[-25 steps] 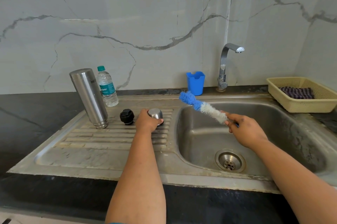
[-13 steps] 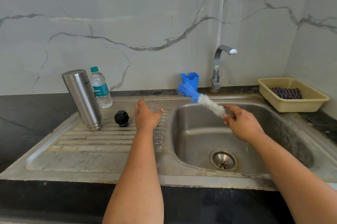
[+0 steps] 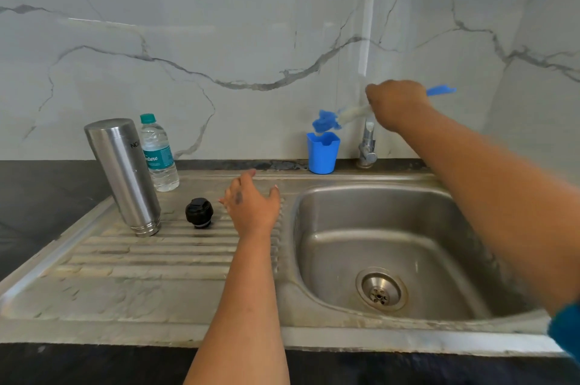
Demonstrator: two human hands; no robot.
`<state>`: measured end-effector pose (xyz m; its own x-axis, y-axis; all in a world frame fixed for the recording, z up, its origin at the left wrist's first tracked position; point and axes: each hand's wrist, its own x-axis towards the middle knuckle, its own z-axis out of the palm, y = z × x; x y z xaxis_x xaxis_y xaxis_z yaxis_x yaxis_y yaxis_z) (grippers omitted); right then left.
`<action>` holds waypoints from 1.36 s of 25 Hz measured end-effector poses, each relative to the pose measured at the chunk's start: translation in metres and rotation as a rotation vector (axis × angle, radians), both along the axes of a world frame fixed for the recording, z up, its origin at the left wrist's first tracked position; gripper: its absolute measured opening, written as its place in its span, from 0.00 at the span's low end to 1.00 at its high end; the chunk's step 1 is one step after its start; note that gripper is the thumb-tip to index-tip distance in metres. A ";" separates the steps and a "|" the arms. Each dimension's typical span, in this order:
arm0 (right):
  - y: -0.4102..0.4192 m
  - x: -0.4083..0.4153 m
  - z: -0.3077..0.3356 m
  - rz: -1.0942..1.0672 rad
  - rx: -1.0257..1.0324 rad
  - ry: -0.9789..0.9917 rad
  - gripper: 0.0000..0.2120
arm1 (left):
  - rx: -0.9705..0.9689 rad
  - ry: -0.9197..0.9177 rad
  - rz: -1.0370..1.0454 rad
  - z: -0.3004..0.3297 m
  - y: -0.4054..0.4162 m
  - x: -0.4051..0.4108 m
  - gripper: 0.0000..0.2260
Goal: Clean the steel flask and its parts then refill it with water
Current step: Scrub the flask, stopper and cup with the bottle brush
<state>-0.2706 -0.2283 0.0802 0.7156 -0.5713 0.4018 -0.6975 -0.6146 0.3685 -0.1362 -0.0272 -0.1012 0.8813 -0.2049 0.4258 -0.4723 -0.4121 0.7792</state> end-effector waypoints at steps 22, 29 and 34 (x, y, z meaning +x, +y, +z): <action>-0.058 0.149 -0.018 0.134 -0.559 0.230 0.13 | 0.085 -0.120 -0.002 -0.003 -0.016 -0.014 0.22; -0.072 0.157 -0.038 0.254 -0.442 -0.144 0.16 | 0.065 -0.106 -0.002 -0.003 -0.014 -0.014 0.22; -0.079 0.157 -0.054 0.433 0.157 -0.755 0.13 | 0.024 -0.095 -0.033 -0.002 -0.014 -0.013 0.23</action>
